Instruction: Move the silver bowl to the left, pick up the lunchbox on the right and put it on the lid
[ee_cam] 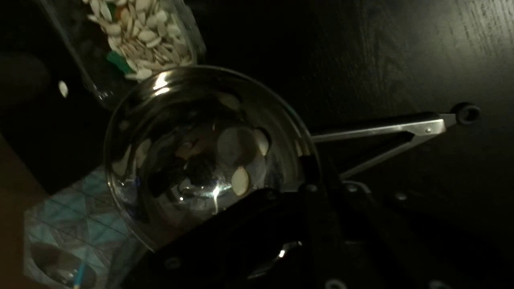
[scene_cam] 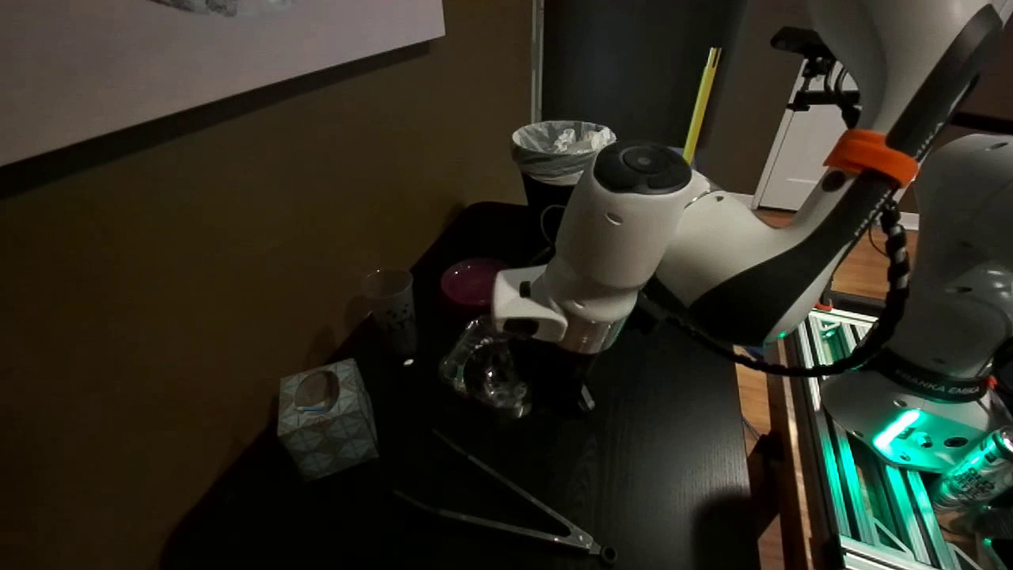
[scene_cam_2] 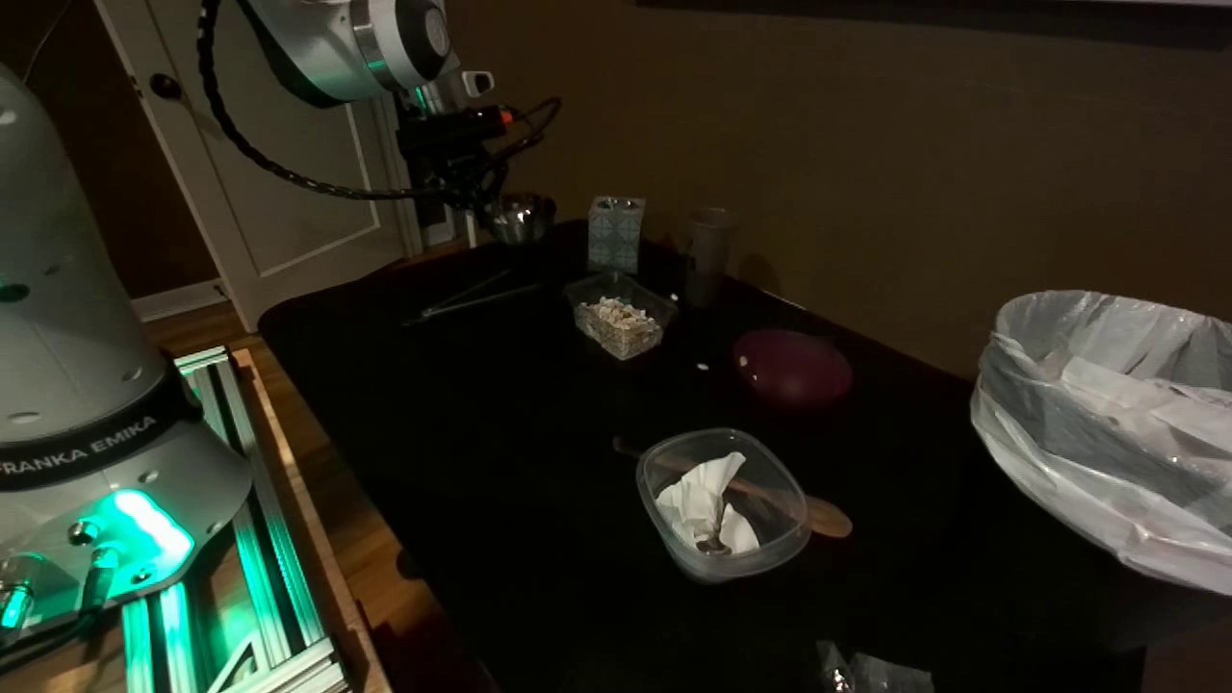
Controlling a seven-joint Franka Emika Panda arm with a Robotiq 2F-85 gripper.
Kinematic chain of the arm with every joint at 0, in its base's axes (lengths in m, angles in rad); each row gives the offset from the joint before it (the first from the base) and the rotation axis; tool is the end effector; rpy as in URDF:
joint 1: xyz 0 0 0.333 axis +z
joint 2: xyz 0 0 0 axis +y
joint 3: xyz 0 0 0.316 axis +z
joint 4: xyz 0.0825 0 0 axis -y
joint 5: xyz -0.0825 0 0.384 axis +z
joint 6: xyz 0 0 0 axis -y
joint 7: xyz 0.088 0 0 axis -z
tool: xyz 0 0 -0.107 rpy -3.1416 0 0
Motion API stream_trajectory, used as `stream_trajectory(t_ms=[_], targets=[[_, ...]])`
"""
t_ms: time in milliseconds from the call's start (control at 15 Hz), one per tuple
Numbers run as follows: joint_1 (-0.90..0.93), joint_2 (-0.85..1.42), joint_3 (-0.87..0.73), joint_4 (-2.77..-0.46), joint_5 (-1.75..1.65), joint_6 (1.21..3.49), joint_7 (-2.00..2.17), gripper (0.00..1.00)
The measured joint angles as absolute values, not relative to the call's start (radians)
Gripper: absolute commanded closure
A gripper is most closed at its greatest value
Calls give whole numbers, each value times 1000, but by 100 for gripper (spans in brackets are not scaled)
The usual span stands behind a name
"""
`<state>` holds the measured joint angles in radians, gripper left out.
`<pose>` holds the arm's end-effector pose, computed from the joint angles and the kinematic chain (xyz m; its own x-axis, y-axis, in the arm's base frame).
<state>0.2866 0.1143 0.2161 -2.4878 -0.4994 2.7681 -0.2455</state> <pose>0.4156 0.2533 0.2586 0.3585 0.9315 0.0616 0.8985 -0.3622 0.2480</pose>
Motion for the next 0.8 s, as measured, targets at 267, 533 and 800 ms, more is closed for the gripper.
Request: stream_trajectory(t_ms=[267, 533, 800], targets=[[303, 203, 257, -2433, -500, 2799, -382, 96], [297, 229, 257, -2419, -499, 2806, -415, 99], [299, 293, 271, -2353, -500, 2807, -487, 99]])
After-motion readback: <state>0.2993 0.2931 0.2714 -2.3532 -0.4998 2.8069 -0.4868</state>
